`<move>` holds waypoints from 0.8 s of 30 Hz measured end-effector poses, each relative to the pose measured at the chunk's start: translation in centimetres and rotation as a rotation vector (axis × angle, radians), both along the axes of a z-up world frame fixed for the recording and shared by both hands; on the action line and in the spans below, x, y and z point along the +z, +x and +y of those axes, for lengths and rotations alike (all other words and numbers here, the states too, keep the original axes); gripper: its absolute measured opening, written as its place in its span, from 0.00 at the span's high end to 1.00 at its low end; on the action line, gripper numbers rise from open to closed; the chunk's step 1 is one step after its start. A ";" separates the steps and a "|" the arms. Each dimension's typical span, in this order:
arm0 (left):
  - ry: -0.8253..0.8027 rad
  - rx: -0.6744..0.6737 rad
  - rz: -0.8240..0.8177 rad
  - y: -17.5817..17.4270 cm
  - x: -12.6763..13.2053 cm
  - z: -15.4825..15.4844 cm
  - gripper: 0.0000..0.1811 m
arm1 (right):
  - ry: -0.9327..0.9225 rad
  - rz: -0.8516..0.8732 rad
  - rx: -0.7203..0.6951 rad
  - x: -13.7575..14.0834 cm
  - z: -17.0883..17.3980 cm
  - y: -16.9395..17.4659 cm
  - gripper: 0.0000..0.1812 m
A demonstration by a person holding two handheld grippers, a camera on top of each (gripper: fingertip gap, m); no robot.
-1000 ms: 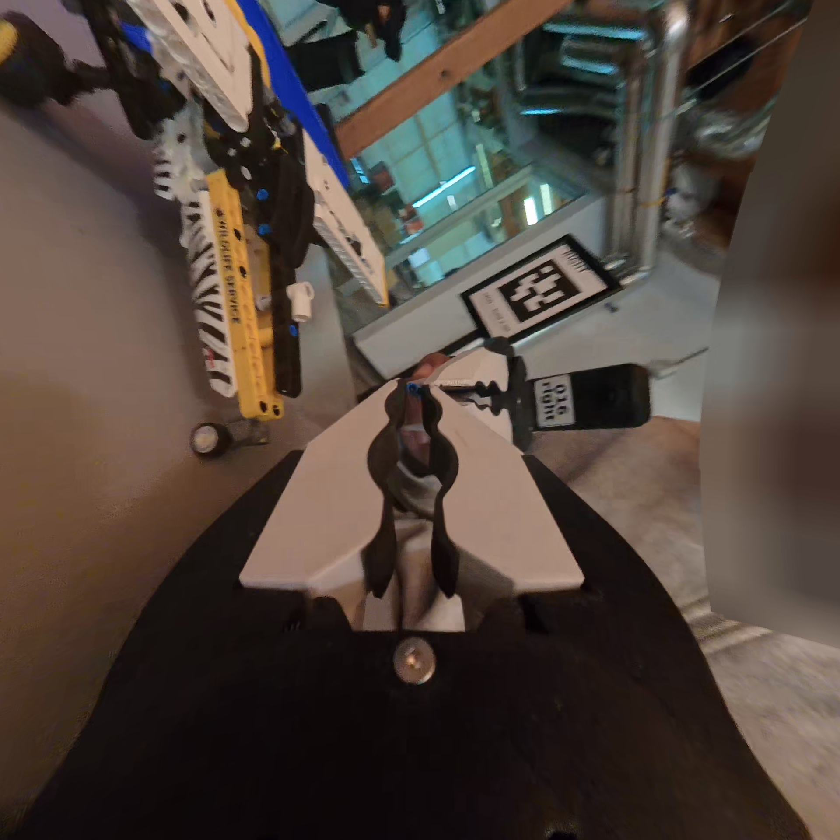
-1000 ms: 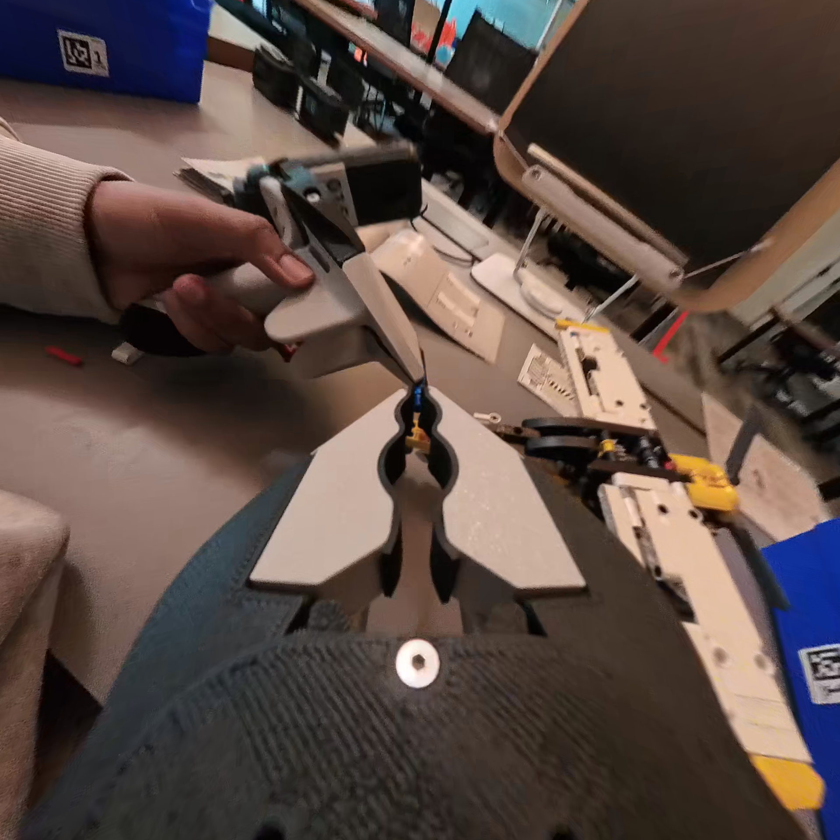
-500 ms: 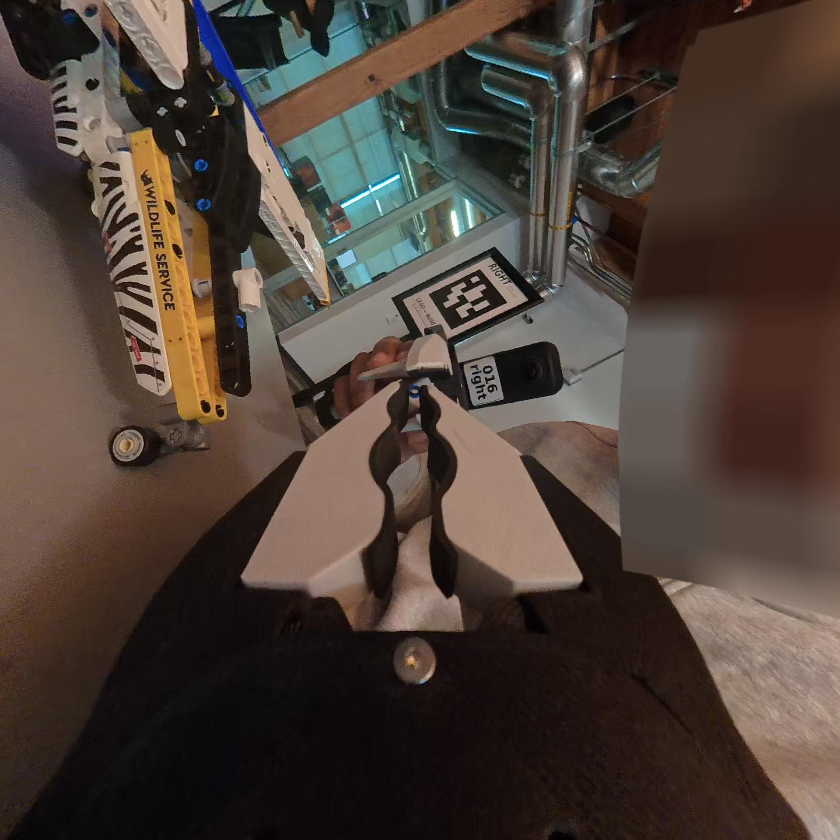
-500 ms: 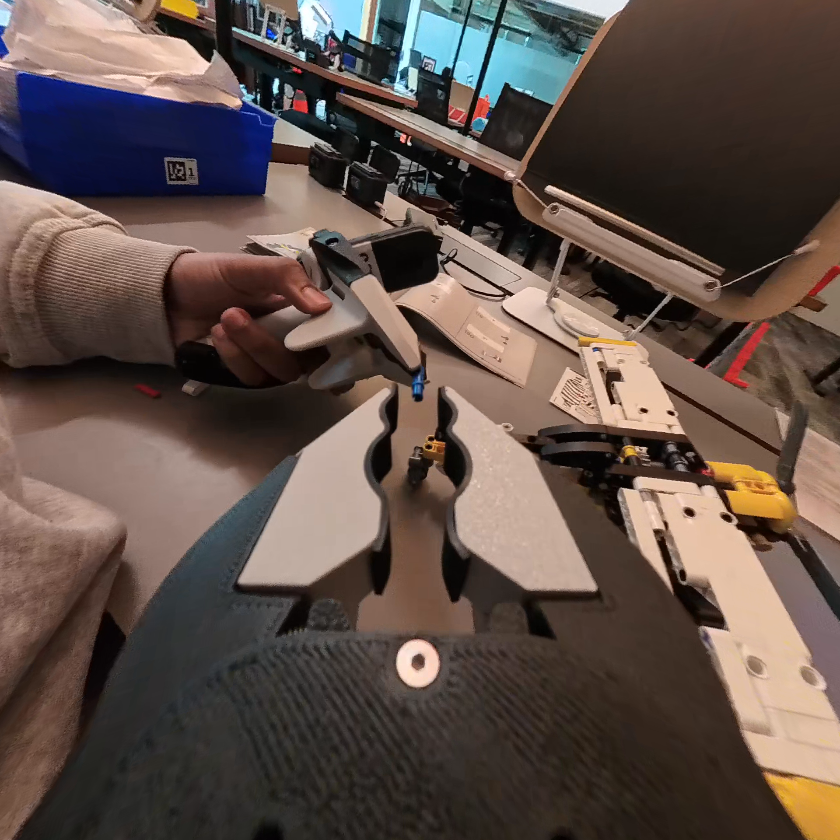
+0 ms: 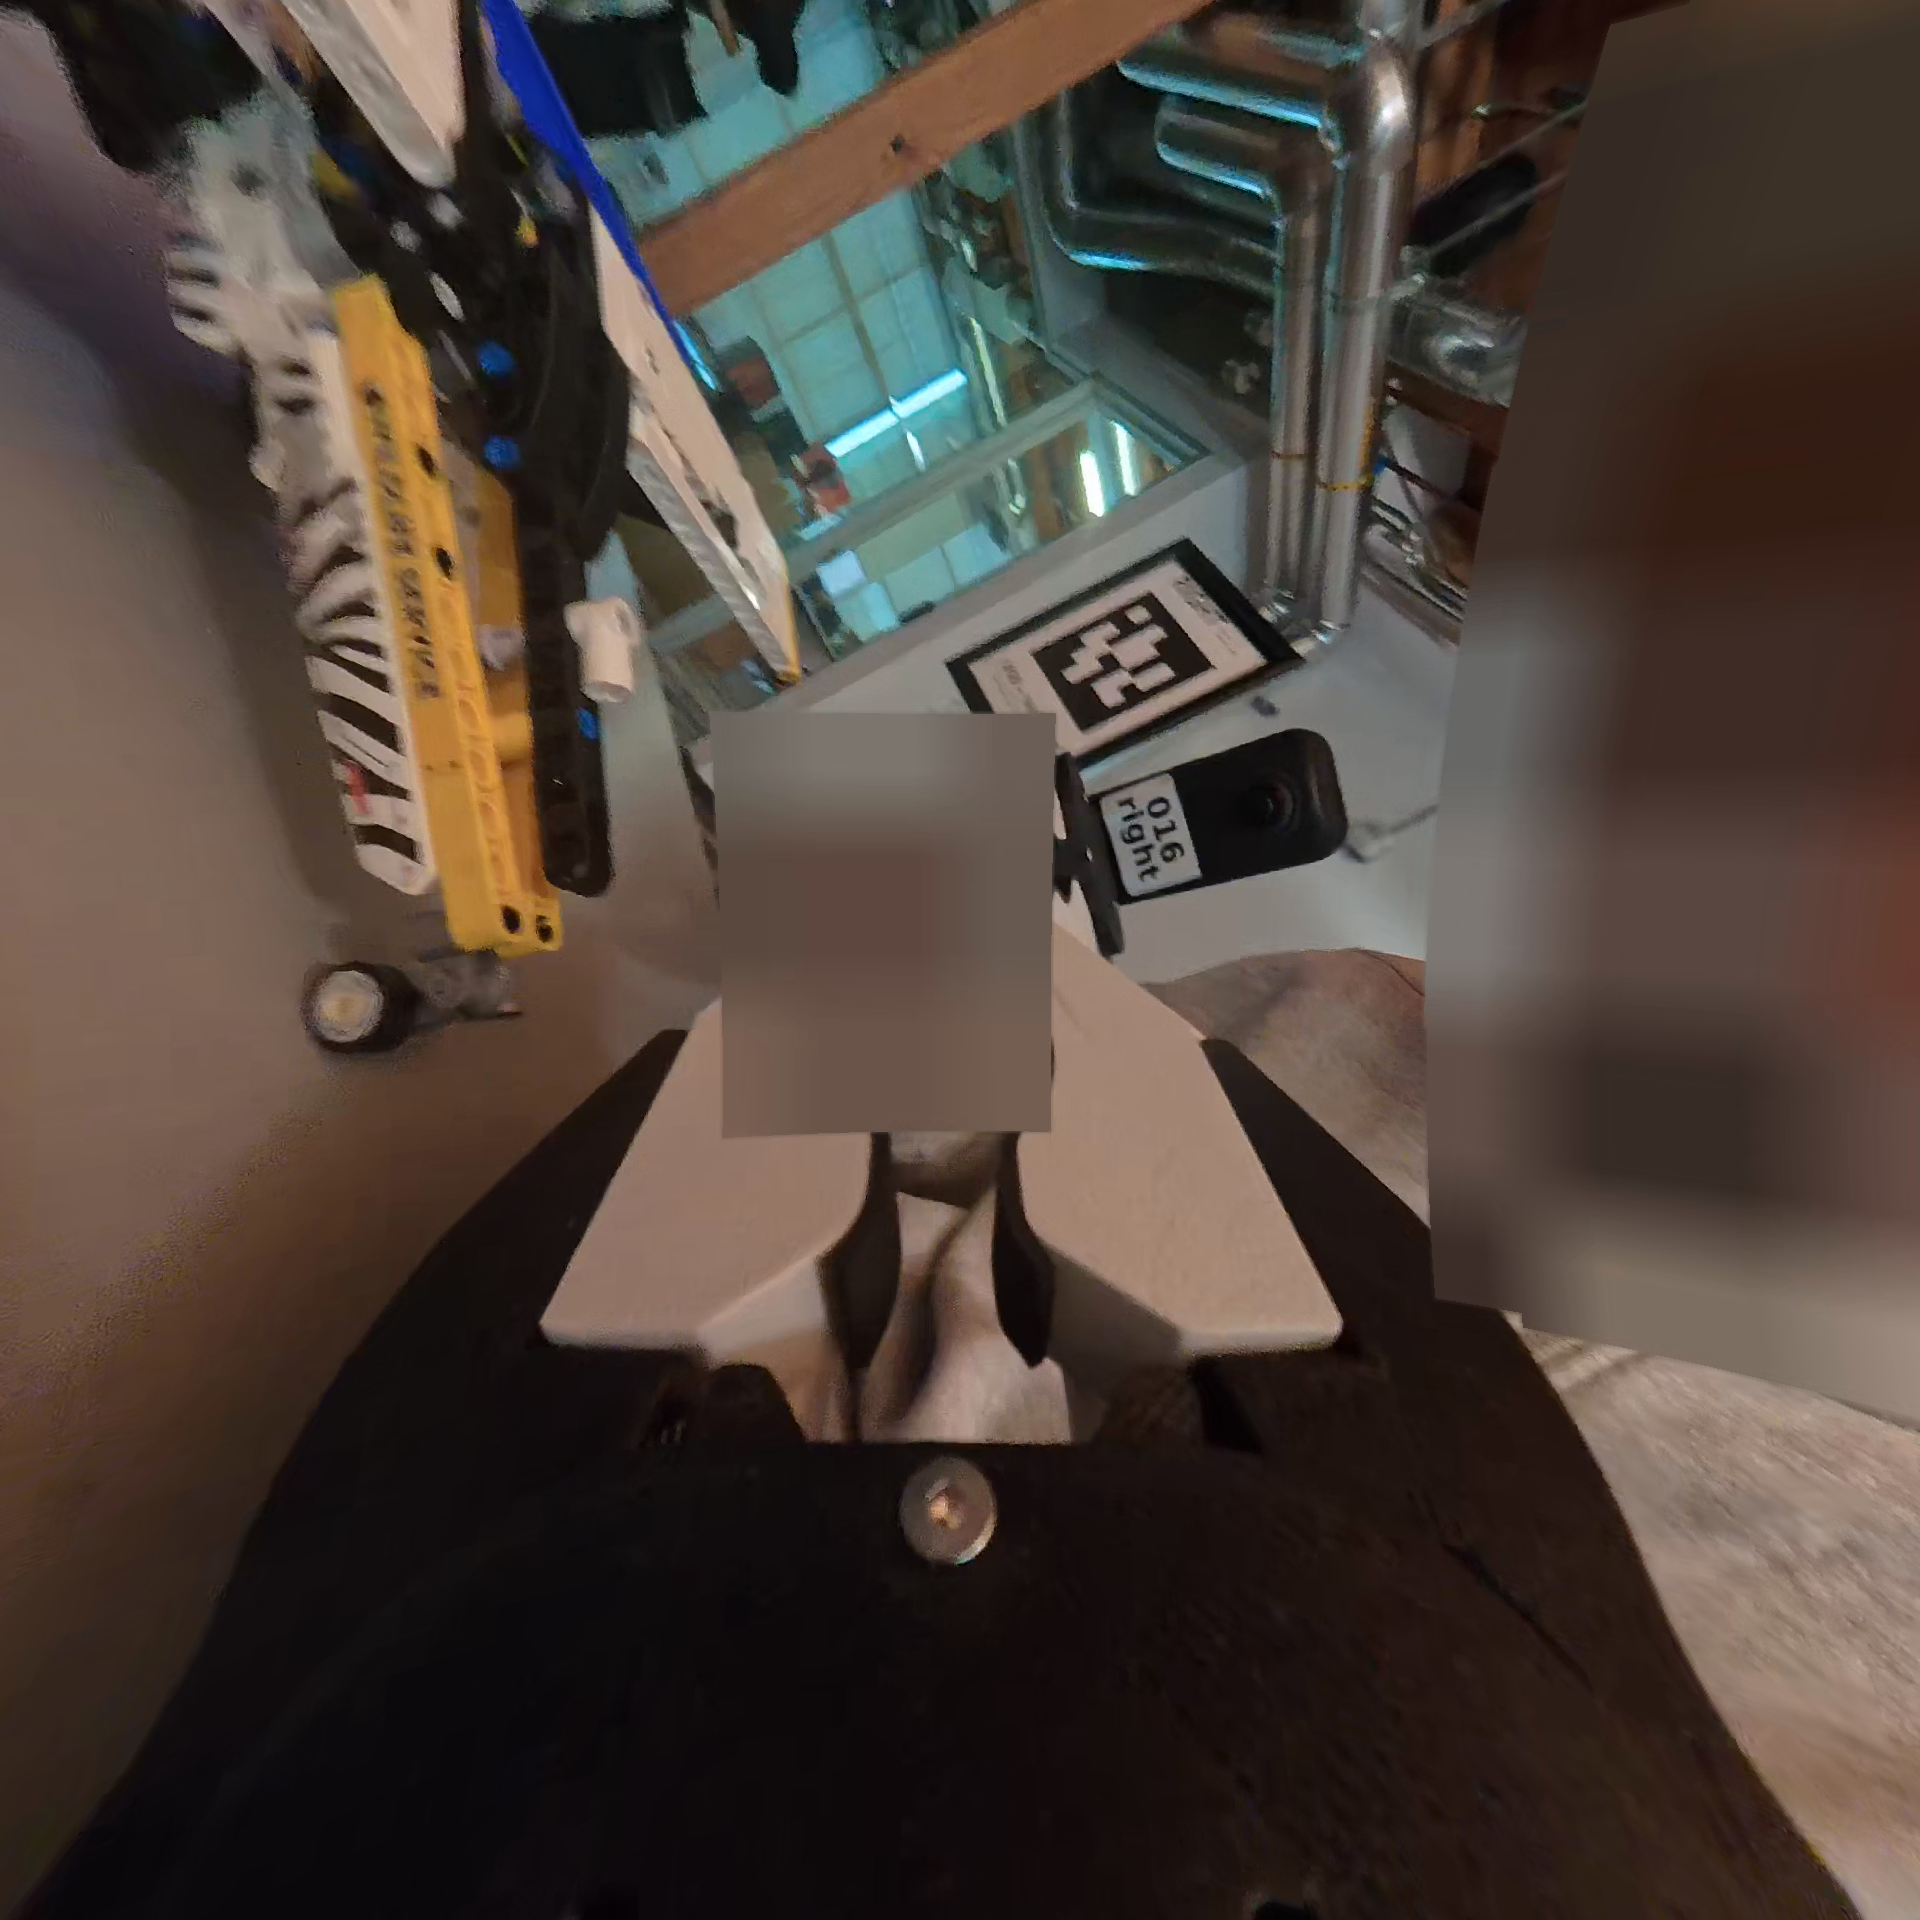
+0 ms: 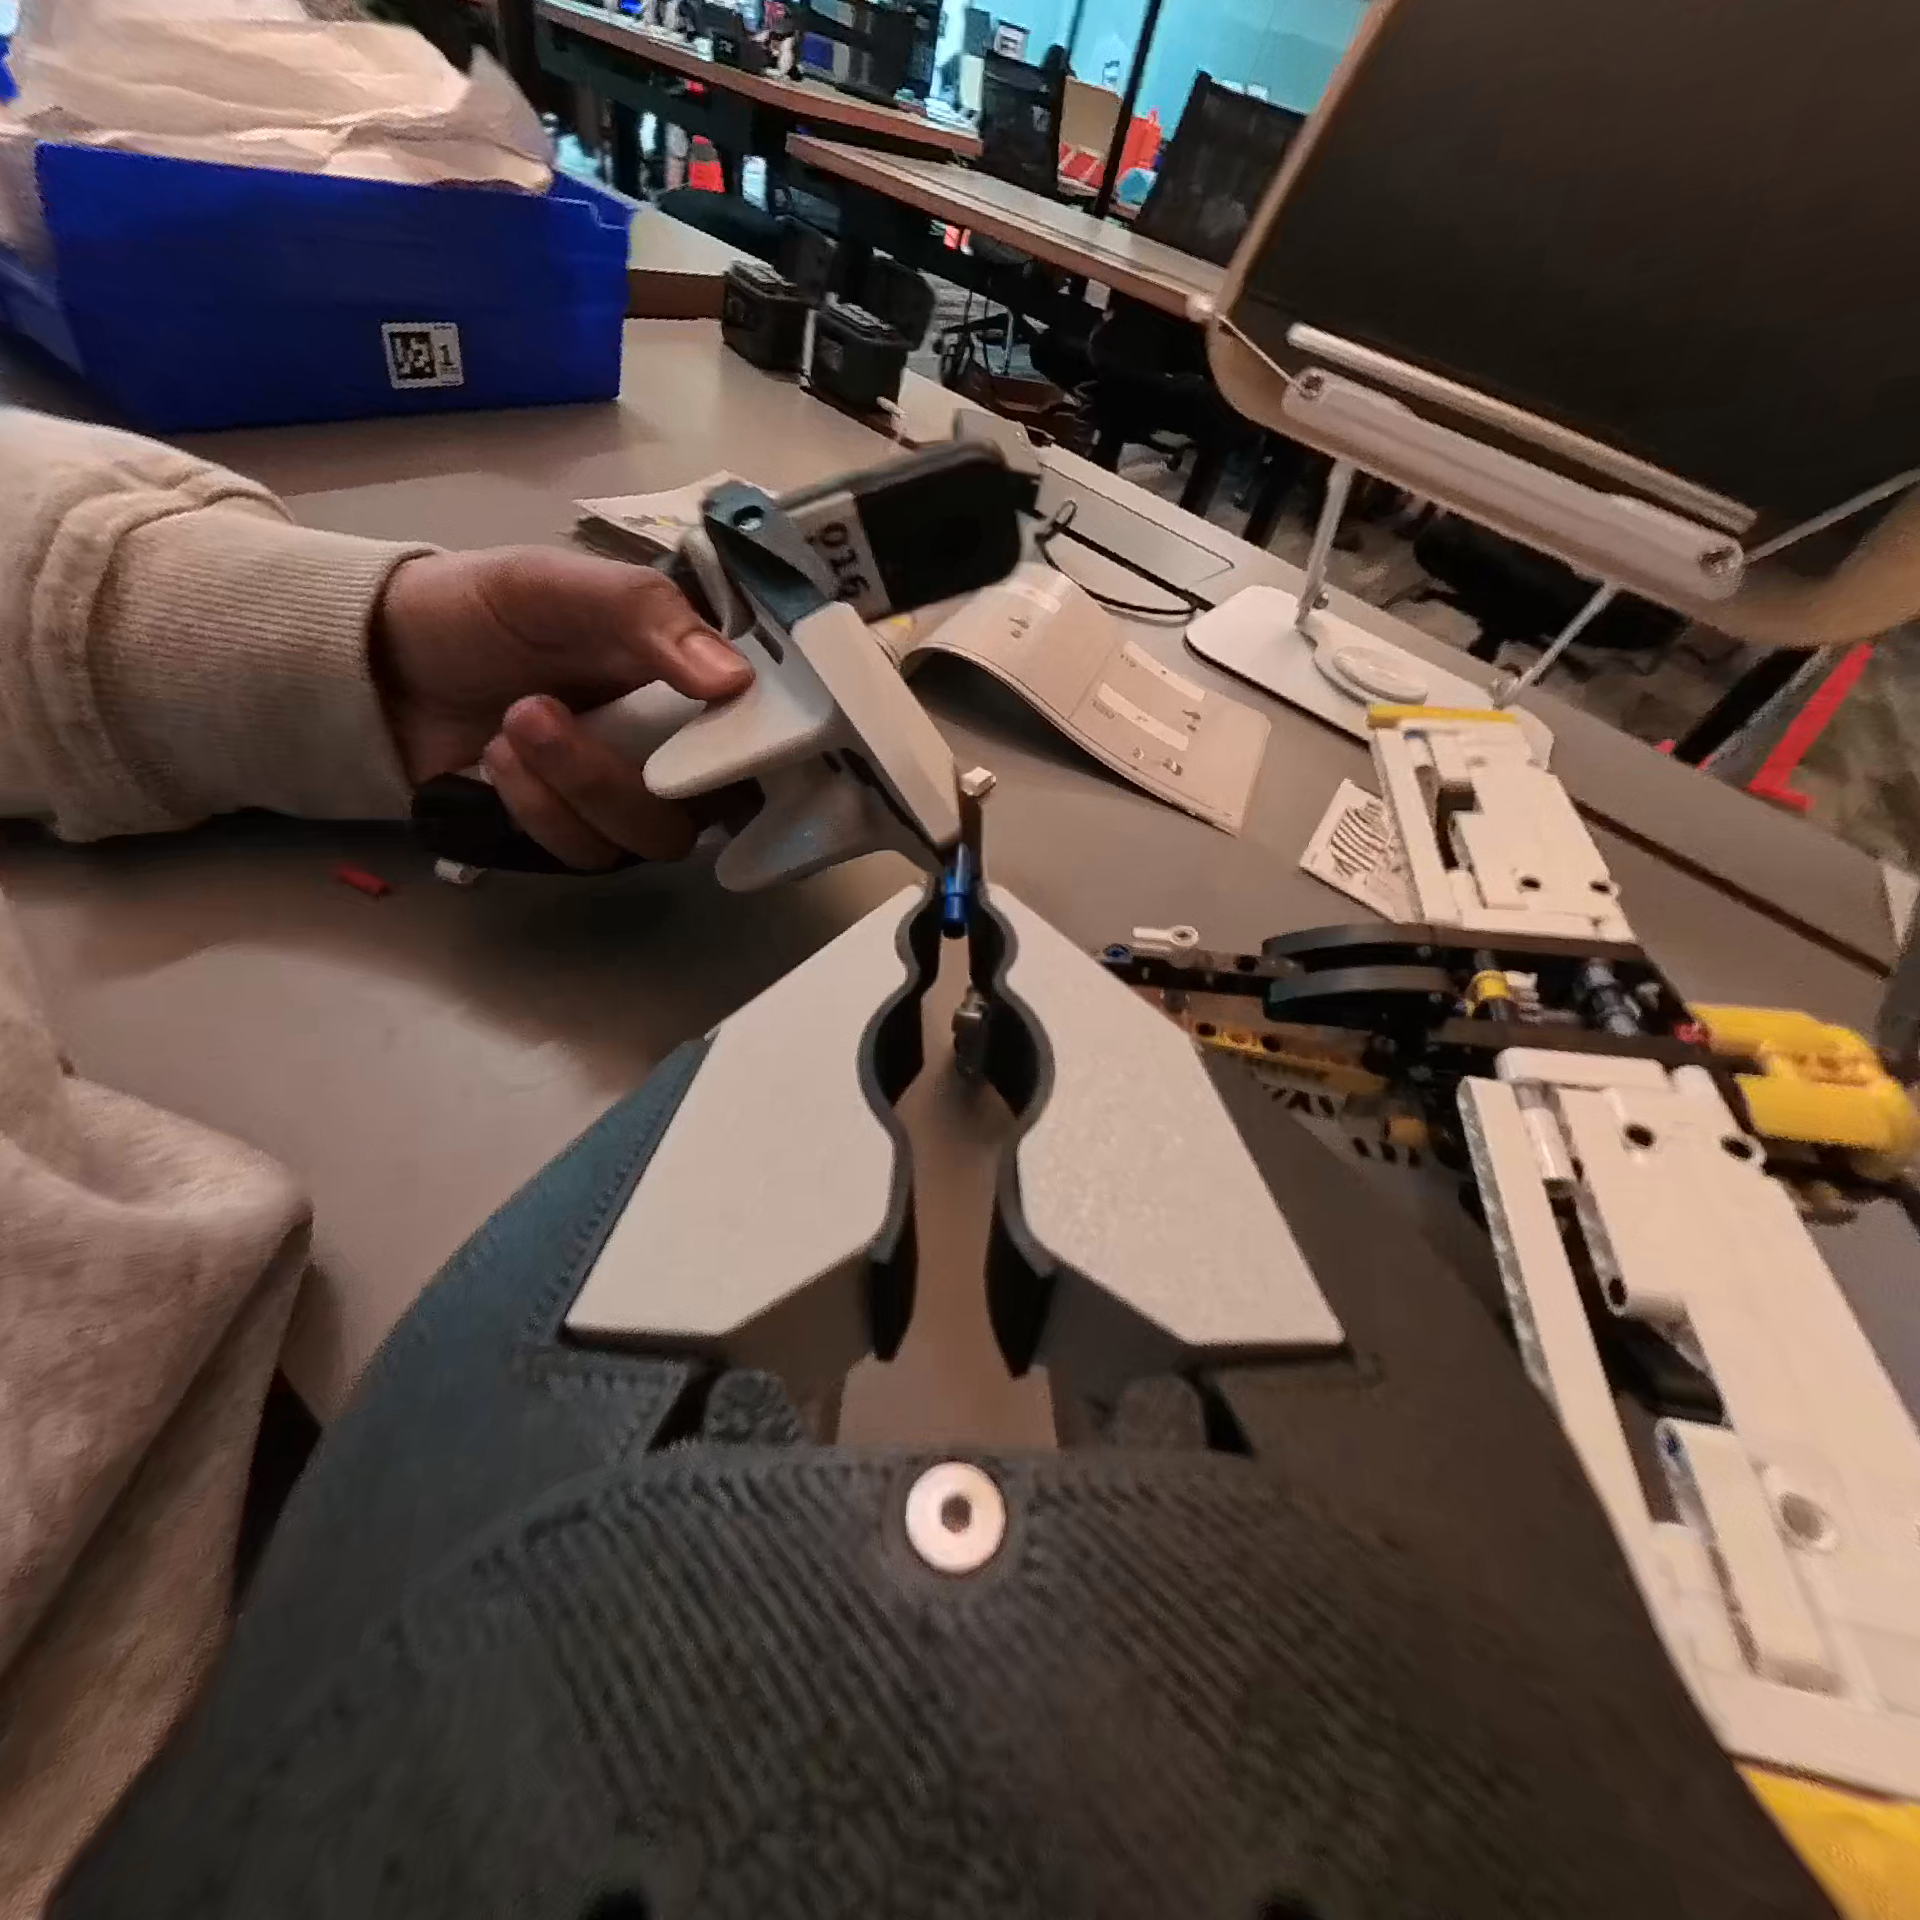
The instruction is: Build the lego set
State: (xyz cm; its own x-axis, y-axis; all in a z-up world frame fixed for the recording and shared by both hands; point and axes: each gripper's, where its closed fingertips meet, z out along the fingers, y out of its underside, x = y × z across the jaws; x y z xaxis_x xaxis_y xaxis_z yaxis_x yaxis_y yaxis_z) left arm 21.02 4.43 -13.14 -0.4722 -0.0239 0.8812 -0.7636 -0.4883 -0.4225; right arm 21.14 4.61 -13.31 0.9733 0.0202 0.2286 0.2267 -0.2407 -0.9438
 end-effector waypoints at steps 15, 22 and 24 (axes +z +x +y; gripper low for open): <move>0.498 0.222 -0.028 2.3 -4.8 2.3 0.83 | -0.113 0.506 -0.211 -4.7 1.1 3.8 0.98; 0.506 0.217 -0.033 2.2 -4.9 2.2 0.84 | -0.137 0.484 -0.202 -4.9 1.3 3.4 0.98; 0.516 0.211 -0.040 2.2 -4.9 2.0 0.84 | -0.131 0.483 -0.194 -4.8 1.4 3.3 0.98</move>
